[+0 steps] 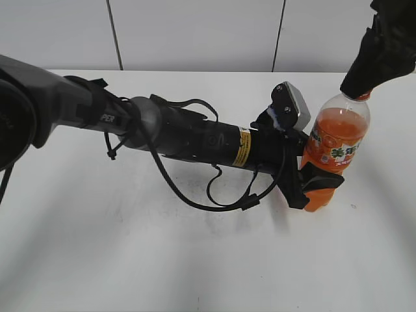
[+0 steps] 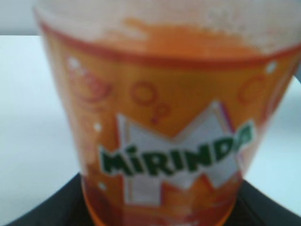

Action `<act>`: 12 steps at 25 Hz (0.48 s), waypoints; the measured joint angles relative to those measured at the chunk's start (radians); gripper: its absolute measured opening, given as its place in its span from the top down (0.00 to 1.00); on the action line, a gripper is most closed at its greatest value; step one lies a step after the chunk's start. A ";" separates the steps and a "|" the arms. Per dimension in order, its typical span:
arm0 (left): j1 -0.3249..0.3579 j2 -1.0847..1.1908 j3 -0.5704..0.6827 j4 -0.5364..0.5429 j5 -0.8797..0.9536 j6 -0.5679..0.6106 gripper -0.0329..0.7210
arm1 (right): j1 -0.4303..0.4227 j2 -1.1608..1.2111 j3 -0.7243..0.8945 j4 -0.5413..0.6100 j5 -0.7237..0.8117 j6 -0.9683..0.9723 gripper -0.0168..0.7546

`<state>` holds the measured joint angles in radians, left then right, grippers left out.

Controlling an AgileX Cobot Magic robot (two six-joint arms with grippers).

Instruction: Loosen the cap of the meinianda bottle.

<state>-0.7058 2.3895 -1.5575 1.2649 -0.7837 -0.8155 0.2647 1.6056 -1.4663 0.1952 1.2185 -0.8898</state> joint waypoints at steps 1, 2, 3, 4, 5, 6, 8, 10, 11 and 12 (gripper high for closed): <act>0.000 0.000 0.000 0.000 0.000 0.000 0.42 | 0.000 0.000 0.000 0.002 0.002 -0.109 0.62; 0.000 0.000 0.000 0.001 0.000 0.000 0.42 | 0.000 0.000 0.000 0.008 0.003 -0.206 0.62; 0.000 0.000 0.000 0.001 0.000 0.000 0.42 | 0.000 0.000 0.000 0.011 0.005 -0.275 0.62; 0.000 0.000 0.000 0.002 0.000 0.001 0.42 | 0.000 0.000 0.000 0.014 0.007 -0.314 0.62; 0.000 0.000 0.000 0.003 0.000 0.001 0.42 | 0.000 0.000 0.000 0.017 0.007 -0.343 0.62; 0.000 0.000 0.000 0.003 -0.002 0.001 0.42 | 0.000 0.000 0.000 0.020 0.007 -0.359 0.62; 0.000 0.000 0.000 0.004 -0.002 0.001 0.42 | 0.000 0.000 0.000 0.023 0.007 -0.373 0.62; 0.000 0.000 0.000 0.004 -0.002 0.001 0.42 | 0.000 0.000 0.000 0.023 0.007 -0.374 0.61; 0.000 0.000 0.000 0.004 -0.002 0.001 0.42 | 0.000 0.000 0.000 0.025 0.008 -0.374 0.61; 0.000 0.000 0.000 0.004 -0.002 0.001 0.42 | 0.000 0.000 0.000 0.026 0.008 -0.370 0.59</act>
<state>-0.7058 2.3895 -1.5575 1.2686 -0.7856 -0.8147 0.2647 1.6056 -1.4663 0.2209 1.2260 -1.2601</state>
